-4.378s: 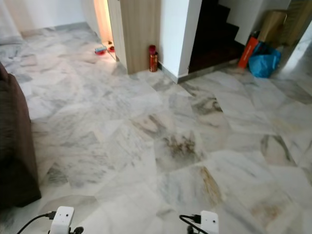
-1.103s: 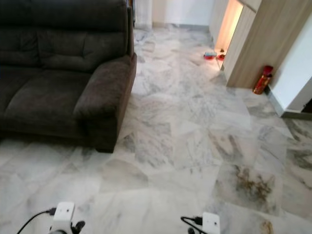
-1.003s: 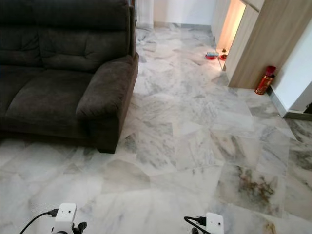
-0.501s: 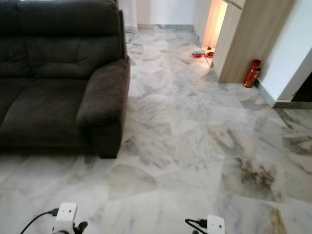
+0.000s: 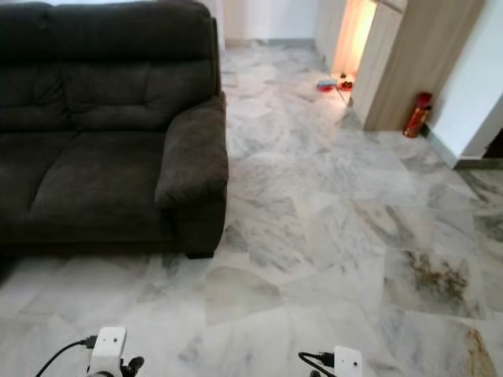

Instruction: Move the pillow to the sofa from floor

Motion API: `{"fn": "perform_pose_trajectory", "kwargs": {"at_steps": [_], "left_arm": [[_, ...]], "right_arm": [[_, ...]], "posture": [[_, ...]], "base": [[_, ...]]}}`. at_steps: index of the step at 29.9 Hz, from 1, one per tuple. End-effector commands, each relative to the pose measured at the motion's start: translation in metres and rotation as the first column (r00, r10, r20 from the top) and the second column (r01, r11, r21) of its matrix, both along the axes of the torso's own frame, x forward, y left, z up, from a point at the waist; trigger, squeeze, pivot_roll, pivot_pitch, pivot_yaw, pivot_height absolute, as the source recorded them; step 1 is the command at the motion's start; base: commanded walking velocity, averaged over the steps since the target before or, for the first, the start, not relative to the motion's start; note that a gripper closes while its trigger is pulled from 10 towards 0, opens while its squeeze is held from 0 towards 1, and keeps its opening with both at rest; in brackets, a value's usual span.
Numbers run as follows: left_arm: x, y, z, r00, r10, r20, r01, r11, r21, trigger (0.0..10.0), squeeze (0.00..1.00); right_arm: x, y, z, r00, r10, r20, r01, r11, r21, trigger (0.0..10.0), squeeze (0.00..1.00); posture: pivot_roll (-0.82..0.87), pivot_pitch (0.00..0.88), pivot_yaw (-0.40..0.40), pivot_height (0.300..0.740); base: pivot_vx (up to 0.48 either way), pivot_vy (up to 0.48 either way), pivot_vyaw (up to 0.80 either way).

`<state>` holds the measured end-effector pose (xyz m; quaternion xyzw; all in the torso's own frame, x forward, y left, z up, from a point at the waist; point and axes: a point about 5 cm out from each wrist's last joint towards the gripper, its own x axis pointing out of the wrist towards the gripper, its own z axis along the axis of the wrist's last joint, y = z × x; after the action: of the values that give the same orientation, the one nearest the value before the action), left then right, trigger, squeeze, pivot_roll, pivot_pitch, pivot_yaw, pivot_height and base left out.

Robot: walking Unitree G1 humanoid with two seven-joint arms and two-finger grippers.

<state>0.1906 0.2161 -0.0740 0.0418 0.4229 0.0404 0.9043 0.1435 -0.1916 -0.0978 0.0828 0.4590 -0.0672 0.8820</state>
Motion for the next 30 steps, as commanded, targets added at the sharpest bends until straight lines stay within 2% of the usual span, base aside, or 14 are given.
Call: {"fn": "perform_pose_trajectory", "kwargs": {"at_steps": [1, 30], "left_arm": [[-0.0072, 0.0043, -0.0032, 0.999, 0.017, -0.033, -0.017, 1.0, 0.002, 10.0, 0.0], [-0.0061, 0.0051, -0.0026, 0.999, 0.015, -0.033, -0.015, 1.0, 0.0, 10.0, 0.0]], "right_arm": [[0.0021, 0.0029, 0.0004, 1.0, 0.0, 0.007, 0.0, 1.0, 0.008, 10.0, 0.0], [0.0034, 0.0039, 0.0009, 1.0, -0.002, 0.012, 0.002, 1.0, 0.012, 10.0, 0.0]], "posture": [[0.04, 0.0, -0.035, 0.74], [0.05, 0.017, -0.033, 0.74]], "base": [[0.0, 0.48, 0.0], [0.0, 0.48, 0.0]]}}
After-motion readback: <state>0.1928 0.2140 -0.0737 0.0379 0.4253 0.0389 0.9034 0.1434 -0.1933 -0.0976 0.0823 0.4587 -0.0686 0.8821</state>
